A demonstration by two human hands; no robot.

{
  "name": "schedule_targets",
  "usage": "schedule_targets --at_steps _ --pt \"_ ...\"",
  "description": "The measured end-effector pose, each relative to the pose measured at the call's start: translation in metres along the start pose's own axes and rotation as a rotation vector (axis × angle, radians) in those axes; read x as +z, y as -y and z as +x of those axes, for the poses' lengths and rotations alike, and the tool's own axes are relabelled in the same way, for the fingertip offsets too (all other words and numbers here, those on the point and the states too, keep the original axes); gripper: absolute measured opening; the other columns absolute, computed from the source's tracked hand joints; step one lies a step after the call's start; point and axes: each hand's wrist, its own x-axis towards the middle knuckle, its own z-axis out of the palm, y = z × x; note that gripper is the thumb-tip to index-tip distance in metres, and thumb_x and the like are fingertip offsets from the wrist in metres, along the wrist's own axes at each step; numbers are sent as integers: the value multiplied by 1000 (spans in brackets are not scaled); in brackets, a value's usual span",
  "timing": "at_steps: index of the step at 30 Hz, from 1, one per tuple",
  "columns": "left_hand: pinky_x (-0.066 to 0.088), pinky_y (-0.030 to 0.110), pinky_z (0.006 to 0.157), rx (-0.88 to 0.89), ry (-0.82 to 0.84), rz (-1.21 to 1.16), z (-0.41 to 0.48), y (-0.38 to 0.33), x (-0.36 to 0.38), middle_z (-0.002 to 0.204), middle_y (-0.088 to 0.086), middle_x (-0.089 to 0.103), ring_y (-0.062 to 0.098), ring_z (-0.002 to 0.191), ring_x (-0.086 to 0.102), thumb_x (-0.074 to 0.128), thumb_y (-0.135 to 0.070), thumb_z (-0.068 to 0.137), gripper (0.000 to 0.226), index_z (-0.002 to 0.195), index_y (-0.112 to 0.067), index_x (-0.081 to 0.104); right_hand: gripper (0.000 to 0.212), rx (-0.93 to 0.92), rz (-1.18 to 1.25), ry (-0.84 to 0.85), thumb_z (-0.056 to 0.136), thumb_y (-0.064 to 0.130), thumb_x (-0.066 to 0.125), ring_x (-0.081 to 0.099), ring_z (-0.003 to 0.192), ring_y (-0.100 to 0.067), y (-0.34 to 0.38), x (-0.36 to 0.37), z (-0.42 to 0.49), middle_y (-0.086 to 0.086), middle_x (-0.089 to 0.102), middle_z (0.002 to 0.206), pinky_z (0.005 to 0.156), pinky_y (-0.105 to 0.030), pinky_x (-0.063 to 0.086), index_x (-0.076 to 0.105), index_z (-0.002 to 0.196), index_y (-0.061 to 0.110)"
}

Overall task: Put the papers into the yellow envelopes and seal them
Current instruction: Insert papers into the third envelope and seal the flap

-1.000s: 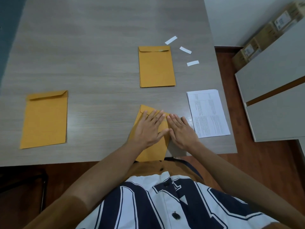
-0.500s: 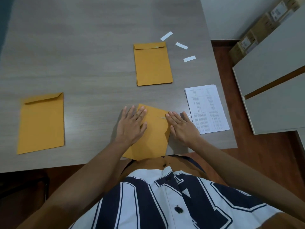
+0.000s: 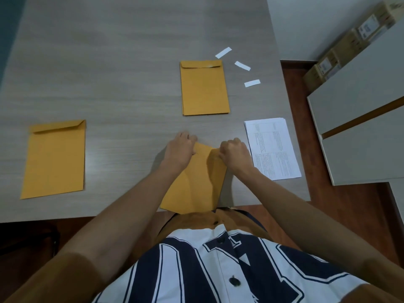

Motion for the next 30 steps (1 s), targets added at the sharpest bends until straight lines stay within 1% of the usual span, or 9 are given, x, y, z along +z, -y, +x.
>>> schedule_targets --at_steps 4,8,10,12,14,17,20,25,30 --pt "46 36 83 -42 47 -58 14 1 -5 120 10 42 26 112 43 68 -27 89 46 130 -16 52 24 160 162 174 87 18 63 50 103 -29 -3 -1 13 -14 61 101 85 -40 49 63 109 8" --pt "43 35 85 -57 64 -63 20 6 -7 114 7 42 24 110 42 72 -32 85 33 109 -16 56 33 142 96 318 87 31 65 46 112 -28 -8 -5 25 -10 56 113 91 -40 47 62 114 12" --pt "42 35 87 -60 61 -27 23 7 -8 113 5 44 23 109 43 73 -35 83 34 106 -17 55 27 125 97 361 86 31 65 50 108 -27 -8 -8 31 -7 57 108 88 -40 50 66 105 13" --pt "40 34 88 -50 61 -9 26 6 -9 114 5 47 23 109 44 73 -35 83 35 106 -17 54 14 136 177 433 84 23 63 61 92 -25 -8 -12 35 -4 63 86 73 -34 52 68 79 11" --pt "41 35 87 -63 70 -67 28 7 -14 111 4 51 23 106 47 75 -32 82 35 104 -17 52 20 137 265 492 85 15 61 61 78 -23 -7 -21 42 -6 62 73 60 -28 46 65 68 8" --pt "45 36 80 -179 60 -346 33 20 -26 105 0 57 21 97 53 81 -24 76 36 100 -19 54 17 183 506 474 90 15 65 61 70 -21 -7 -40 54 -4 63 78 59 -28 52 65 74 11" --pt "42 27 74 -300 47 -662 44 34 -44 98 1 62 19 93 58 81 -17 77 23 93 -18 65 15 266 845 384 90 17 69 57 67 -17 -10 -56 70 -2 58 78 51 -23 51 59 78 16" --pt "45 24 69 -434 -17 -925 65 40 -75 94 4 63 17 86 58 75 -10 83 15 92 -13 64 21 206 875 438 92 30 66 50 75 -17 -13 -70 101 -4 52 82 59 -25 42 58 86 12" --pt "54 30 76 -522 -106 -1203 88 43 -82 104 9 66 21 93 64 78 -11 81 24 99 -11 63 26 257 991 316 89 29 71 60 87 -18 -22 -78 134 -6 61 98 65 -24 51 62 105 10"
